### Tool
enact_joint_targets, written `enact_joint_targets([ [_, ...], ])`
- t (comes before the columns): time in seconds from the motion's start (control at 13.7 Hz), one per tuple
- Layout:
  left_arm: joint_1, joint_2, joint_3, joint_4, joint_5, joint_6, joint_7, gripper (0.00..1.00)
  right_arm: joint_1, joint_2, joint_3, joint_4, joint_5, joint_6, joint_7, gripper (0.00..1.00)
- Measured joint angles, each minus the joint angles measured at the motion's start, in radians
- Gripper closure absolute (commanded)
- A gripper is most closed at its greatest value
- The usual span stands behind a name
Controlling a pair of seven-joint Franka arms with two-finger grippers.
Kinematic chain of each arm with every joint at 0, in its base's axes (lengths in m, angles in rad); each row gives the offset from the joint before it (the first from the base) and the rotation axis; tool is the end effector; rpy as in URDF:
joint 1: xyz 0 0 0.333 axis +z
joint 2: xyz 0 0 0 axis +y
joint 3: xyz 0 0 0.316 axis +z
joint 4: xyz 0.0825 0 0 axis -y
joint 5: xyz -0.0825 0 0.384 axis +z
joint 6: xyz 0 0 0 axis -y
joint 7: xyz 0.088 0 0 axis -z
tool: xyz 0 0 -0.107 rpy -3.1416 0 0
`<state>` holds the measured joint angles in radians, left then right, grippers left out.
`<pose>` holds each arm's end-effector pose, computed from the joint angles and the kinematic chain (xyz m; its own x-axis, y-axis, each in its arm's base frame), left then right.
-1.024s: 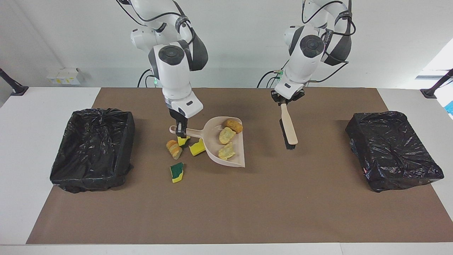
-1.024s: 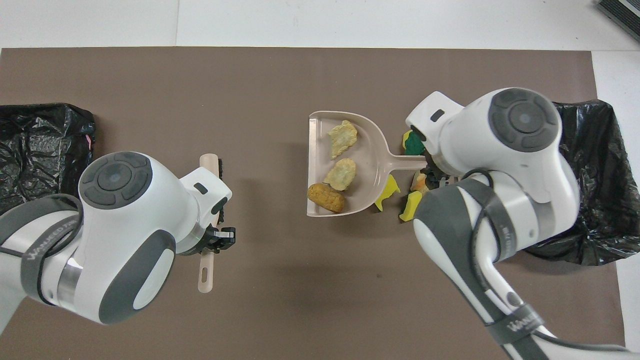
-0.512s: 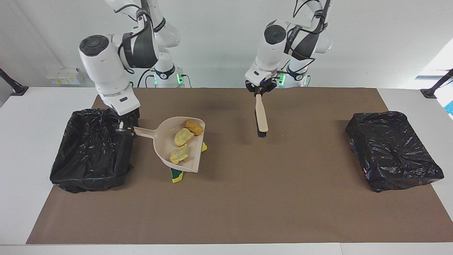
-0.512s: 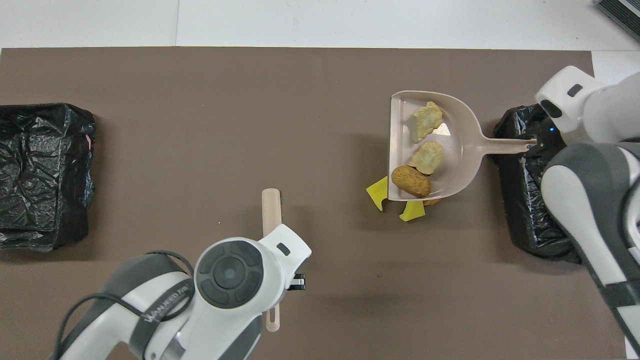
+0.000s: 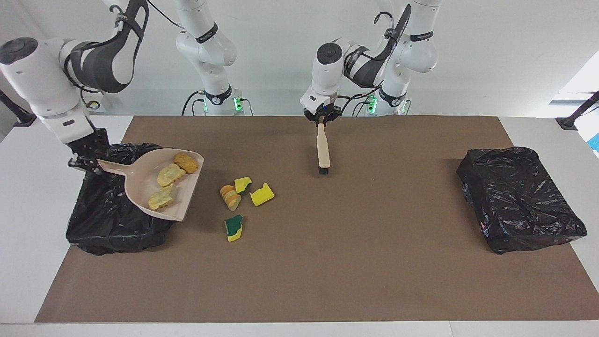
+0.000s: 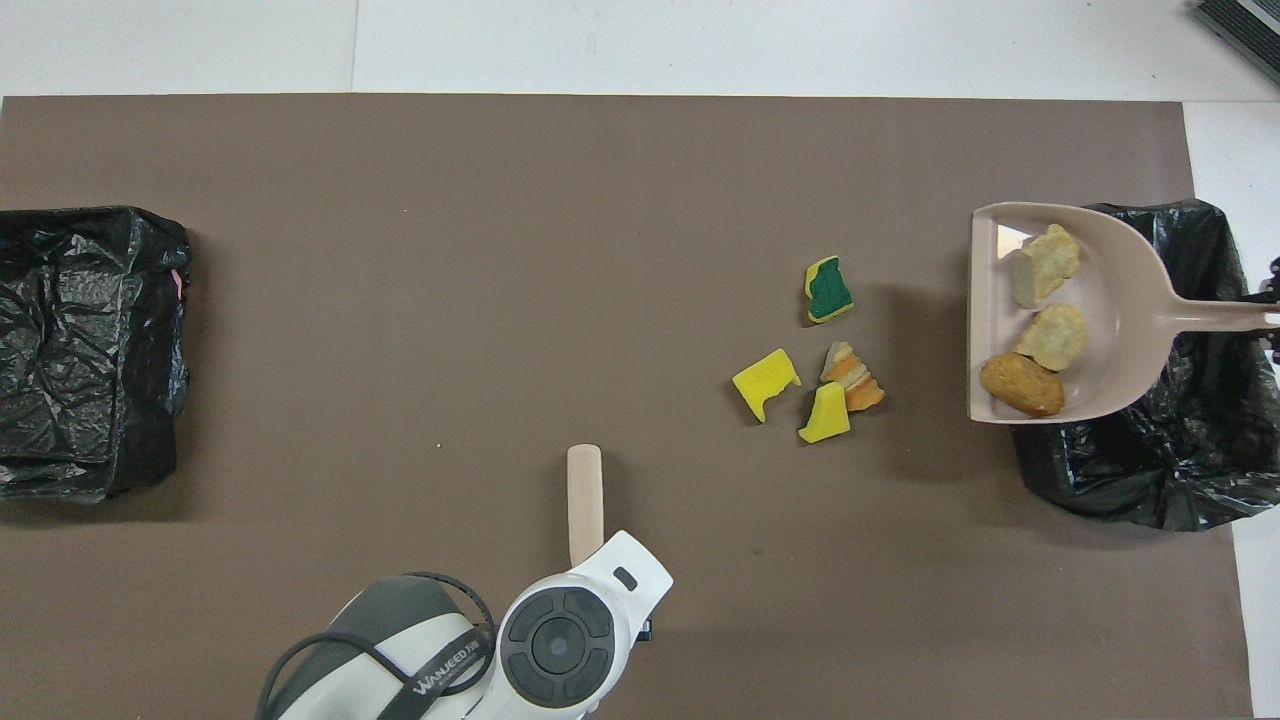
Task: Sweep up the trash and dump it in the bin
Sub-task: 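Tip the dustpan over the bin while the left gripper sets down the brush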
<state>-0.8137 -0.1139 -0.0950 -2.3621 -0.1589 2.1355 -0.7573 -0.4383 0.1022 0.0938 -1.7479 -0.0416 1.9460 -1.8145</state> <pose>0.2852 -0.3771 0.3638 0.9851 -0.0567 -0.1626 -0.0573 -0.9984 0.0012 0.5668 -0.2085 0.5146 0.0904 0.9945 -0.0527 0.9926 -0.0857 0.0859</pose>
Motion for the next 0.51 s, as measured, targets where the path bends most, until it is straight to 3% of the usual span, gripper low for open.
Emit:
enact_joint_targets([
  [0.29, -0.003, 0.000, 0.003, -0.049, 0.000, 0.054, 0.006, 1.00, -0.130, 0.000, -0.008, 0.038, -0.149, 0.005, -0.111, 1.00],
  [0.37, -0.003, 0.000, 0.003, -0.049, 0.000, 0.059, 0.006, 0.81, -0.147, 0.000, -0.009, 0.041, -0.189, 0.012, -0.112, 1.00],
  [0.44, -0.003, 0.000, 0.003, -0.049, 0.000, 0.067, 0.006, 0.22, -0.156, 0.000, -0.010, 0.041, -0.225, 0.018, -0.112, 1.00],
  [0.51, -0.003, 0.000, 0.004, -0.049, 0.000, 0.074, 0.006, 0.00, -0.157, 0.000, -0.010, 0.039, -0.264, 0.020, -0.111, 1.00],
])
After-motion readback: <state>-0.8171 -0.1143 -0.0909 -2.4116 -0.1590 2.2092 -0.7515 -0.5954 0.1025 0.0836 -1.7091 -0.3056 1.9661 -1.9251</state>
